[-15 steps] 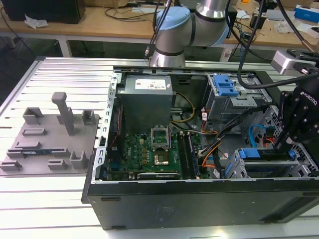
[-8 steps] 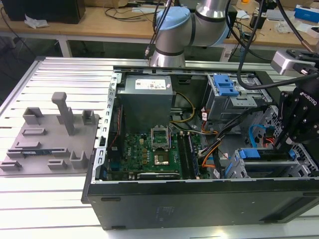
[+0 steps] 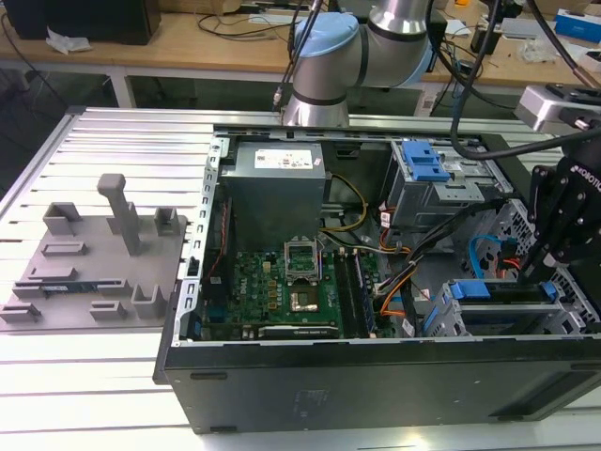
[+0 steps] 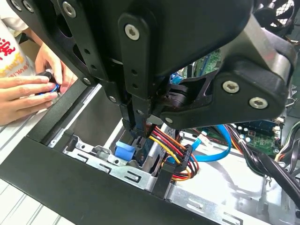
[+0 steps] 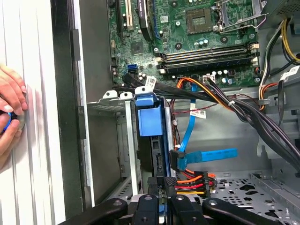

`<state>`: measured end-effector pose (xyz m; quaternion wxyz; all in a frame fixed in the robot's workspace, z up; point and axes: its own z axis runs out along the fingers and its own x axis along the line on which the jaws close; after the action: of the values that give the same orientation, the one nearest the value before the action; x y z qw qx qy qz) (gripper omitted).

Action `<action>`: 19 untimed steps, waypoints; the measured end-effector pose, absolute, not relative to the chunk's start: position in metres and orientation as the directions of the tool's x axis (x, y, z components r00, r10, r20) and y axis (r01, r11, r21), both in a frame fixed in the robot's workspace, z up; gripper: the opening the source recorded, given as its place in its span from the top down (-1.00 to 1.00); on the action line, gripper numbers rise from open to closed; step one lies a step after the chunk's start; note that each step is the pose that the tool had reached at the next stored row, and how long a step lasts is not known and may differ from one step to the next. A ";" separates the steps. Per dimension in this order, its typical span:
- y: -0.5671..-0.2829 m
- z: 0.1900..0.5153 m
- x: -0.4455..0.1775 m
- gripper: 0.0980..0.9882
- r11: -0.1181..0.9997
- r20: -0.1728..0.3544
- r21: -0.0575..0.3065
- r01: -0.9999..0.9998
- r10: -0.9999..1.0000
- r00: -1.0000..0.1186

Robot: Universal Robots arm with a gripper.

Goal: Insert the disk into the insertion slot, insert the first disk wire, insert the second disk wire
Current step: 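Insert the first disk wire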

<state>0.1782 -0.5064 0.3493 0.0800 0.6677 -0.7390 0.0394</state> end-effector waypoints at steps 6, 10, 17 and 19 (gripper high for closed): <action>-0.506 0.349 0.178 0.85 0.105 0.171 0.049 -0.993 -0.981 -0.095; -0.505 0.349 0.178 0.85 0.105 0.171 0.049 -0.993 -0.981 -0.095; -0.505 0.349 0.173 0.85 0.105 0.157 0.023 -0.994 -0.983 -0.100; -0.505 0.349 0.173 0.85 0.104 0.157 0.023 -0.994 -0.983 -0.100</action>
<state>0.1733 -0.5050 0.3493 0.0662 0.6677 -0.7401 0.0443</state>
